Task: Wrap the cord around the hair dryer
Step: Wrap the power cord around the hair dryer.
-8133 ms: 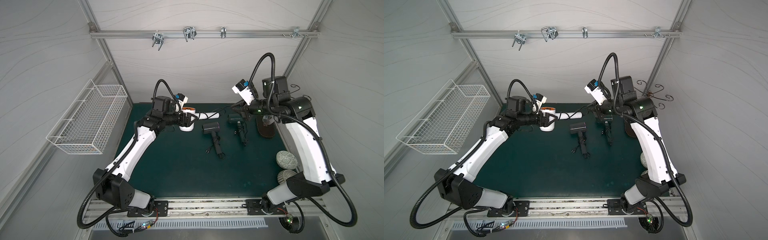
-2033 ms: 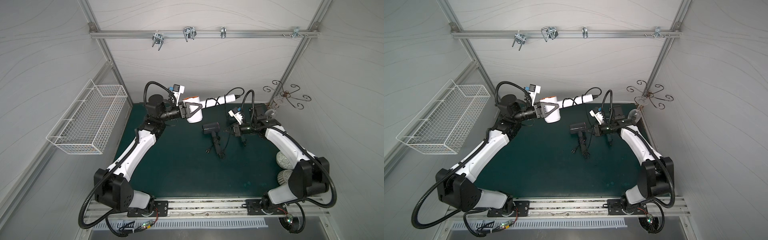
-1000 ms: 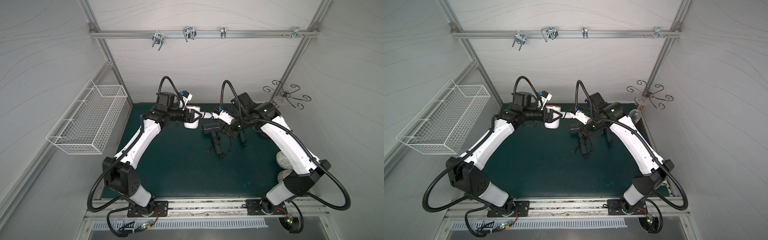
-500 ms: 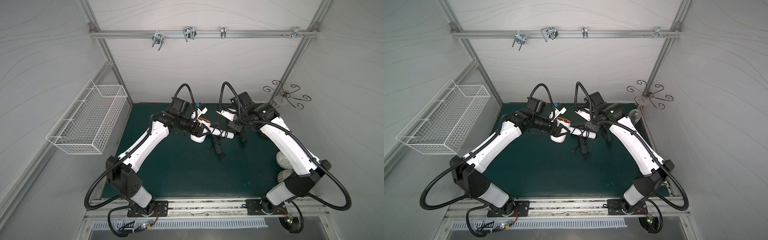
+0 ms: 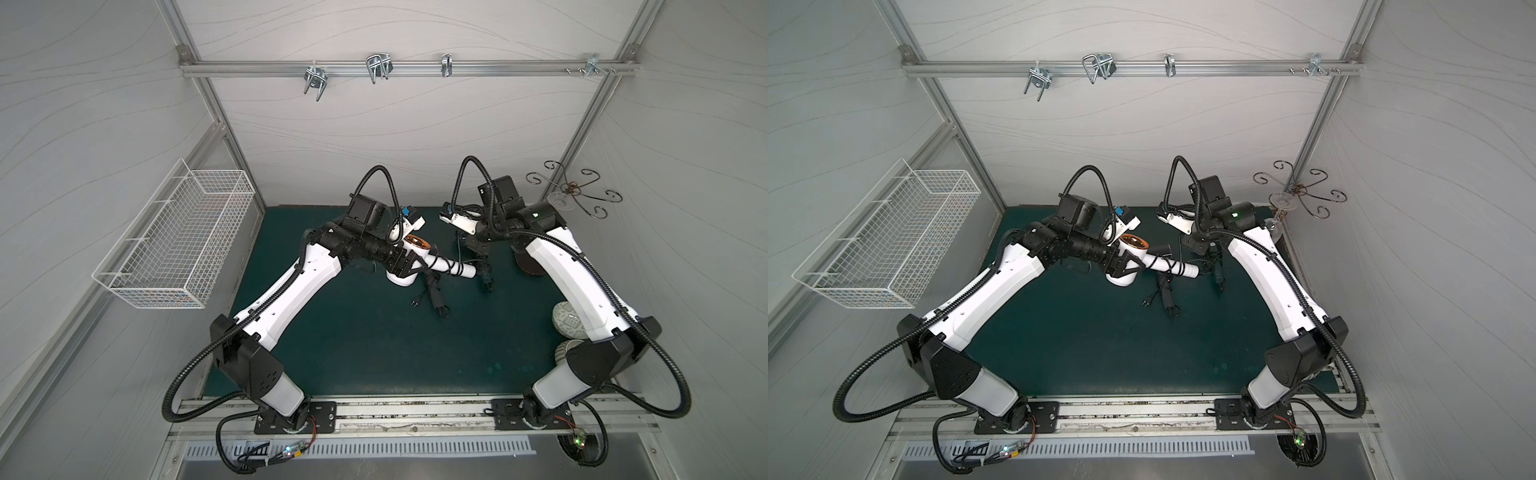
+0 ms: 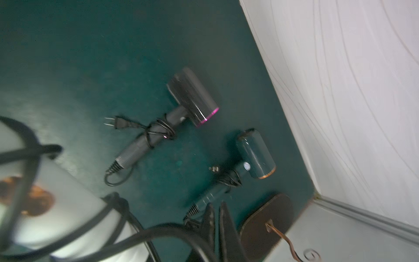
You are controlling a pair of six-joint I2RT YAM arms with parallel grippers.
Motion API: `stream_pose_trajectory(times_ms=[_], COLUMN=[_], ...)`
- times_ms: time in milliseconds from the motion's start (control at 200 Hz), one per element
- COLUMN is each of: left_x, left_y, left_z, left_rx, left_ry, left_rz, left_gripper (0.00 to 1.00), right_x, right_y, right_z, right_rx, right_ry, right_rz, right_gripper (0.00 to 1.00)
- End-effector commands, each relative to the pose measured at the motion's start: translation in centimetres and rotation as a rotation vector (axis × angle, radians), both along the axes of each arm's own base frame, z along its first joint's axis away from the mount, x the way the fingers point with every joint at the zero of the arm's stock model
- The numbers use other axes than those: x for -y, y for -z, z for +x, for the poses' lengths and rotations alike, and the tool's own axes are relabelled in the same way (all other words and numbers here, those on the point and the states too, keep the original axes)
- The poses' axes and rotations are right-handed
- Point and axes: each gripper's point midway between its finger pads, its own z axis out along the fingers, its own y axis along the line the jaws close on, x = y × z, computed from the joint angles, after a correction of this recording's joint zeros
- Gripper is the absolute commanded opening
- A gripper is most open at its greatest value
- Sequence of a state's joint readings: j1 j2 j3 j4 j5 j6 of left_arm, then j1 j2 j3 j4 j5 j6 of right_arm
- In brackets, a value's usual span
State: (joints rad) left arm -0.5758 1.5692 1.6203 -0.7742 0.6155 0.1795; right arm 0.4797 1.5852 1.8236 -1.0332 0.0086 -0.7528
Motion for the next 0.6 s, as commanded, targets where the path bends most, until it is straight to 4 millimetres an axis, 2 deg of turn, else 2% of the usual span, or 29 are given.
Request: stream_pose_trajectory(times_ms=[0, 155, 265, 375, 470, 595], left_x=[0.7, 1.1, 1.2, 1.3, 1.2, 1.1], left_y=[-0.9, -3.6, -5.2, -6.5, -7.5, -9.1], left_z=[-5.4, -6.3, -7.0, -7.4, -7.4, -7.2], left_rx=[-0.094, -0.068, -0.058, -0.047, -0.05, -0.051], left_ry=[0.177, 0.226, 0.257, 0.28, 0.289, 0.298], left_rz=[-0.022, -0.1, -0.147, -0.183, -0.222, -0.285], left_gripper=[0.0, 0.0, 0.0, 0.0, 0.0, 0.0], right_x=[-3.3, -3.7, -3.1, -2.1, -1.7, -1.6], right_y=[-1.8, 1.2, 1.5, 1.8, 2.8, 4.4], right_z=[-0.3, -1.5, -1.7, -1.0, -0.4, 0.2], right_rx=[-0.026, -0.237, -0.377, -0.486, -0.573, -0.649], right_ry=[-0.16, -0.201, -0.208, -0.189, -0.155, -0.101], right_rz=[0.22, 0.396, 0.596, 0.758, 0.829, 0.842], right_gripper=[0.0, 0.0, 0.0, 0.0, 0.0, 0.0])
